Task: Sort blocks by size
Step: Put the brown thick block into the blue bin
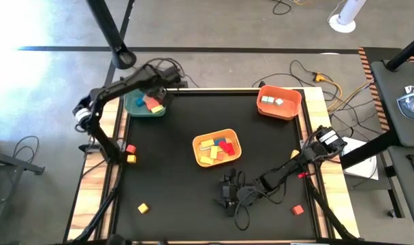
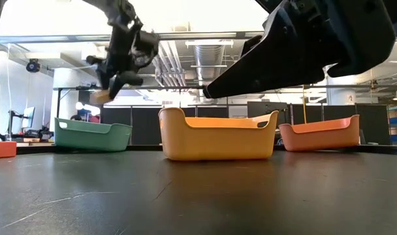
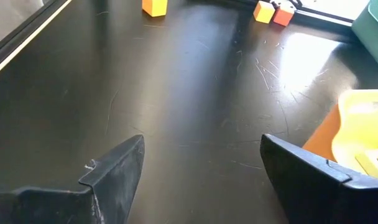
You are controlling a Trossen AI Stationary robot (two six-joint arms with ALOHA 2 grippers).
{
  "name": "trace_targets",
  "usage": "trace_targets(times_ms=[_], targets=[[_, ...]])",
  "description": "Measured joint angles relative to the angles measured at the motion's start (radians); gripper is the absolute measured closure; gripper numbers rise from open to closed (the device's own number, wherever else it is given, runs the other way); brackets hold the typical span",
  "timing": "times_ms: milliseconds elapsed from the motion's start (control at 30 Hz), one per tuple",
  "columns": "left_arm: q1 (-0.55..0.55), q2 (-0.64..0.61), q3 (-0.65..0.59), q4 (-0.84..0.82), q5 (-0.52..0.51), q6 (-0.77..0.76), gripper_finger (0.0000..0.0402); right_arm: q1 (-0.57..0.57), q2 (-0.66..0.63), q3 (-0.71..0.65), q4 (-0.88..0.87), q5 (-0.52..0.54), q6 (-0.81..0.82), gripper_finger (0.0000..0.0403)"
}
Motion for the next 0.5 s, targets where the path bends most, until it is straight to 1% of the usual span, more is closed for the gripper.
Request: trace_targets(times_ms=[100, 267, 367, 500], targets=[[0.087, 0.010, -0.049, 0.051, 0.016, 0.002, 0.0279, 0.000, 0.000, 0.000, -0.001, 0.000, 0.001, 0.0092], [0.203, 0.028, -0.175, 0.208, 0.102, 0.026, 0.0279, 0.000, 0.000, 0.000, -0.004, 0.000, 0.010, 0.0103], [0.242, 0.029, -0.243, 0.316, 0.132, 0.043, 0.0279, 0.000, 0.000, 0.000, -0.006, 0.000, 0.010, 0.0108], [0.255, 0.029, -0.305, 0.434, 0.133, 0.084, 0.0271, -0.004, 0.000, 0.000, -0.007, 0.000, 0.000, 0.0105]])
